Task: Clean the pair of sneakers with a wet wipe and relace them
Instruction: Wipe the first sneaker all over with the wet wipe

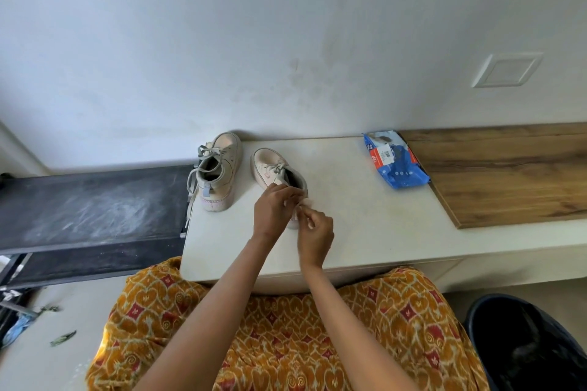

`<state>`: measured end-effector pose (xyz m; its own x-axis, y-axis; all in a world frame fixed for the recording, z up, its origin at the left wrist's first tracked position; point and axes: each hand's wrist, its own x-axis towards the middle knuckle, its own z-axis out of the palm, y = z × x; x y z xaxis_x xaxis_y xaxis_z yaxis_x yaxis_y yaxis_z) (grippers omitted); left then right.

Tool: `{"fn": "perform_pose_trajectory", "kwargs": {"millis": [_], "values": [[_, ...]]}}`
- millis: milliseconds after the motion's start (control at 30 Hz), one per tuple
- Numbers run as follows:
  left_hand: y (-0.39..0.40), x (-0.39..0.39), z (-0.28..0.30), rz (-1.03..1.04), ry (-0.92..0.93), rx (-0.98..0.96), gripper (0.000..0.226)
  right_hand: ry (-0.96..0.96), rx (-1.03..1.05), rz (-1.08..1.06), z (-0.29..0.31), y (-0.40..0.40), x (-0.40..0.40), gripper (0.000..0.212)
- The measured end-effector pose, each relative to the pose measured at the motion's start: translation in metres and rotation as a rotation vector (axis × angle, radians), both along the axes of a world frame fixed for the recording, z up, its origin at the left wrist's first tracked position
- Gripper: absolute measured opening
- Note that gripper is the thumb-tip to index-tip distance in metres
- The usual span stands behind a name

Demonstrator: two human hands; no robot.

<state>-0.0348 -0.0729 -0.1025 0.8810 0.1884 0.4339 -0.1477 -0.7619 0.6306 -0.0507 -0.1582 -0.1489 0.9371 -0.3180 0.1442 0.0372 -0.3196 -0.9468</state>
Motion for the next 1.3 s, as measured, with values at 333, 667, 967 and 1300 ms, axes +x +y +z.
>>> {"fn": "perform_pose_trajectory", "kwargs": {"millis": [333,667,967,1300], "values": [[-0.001,0.003,0.011,-0.012,0.09,-0.011,0.015,0.186,0.01,0.017,0.019,-0.017,0.054,0.03],[-0.001,0.005,0.004,-0.016,0.06,0.005,0.014,0.105,-0.223,0.014,-0.005,-0.023,0.037,0.023],[-0.001,0.005,0.001,0.002,0.035,0.004,0.014,0.066,-0.102,-0.025,0.002,-0.01,0.039,0.021],[0.0,0.006,0.001,-0.004,0.036,-0.004,0.014,0.125,-0.092,-0.017,0.015,-0.01,0.05,0.021]]}}
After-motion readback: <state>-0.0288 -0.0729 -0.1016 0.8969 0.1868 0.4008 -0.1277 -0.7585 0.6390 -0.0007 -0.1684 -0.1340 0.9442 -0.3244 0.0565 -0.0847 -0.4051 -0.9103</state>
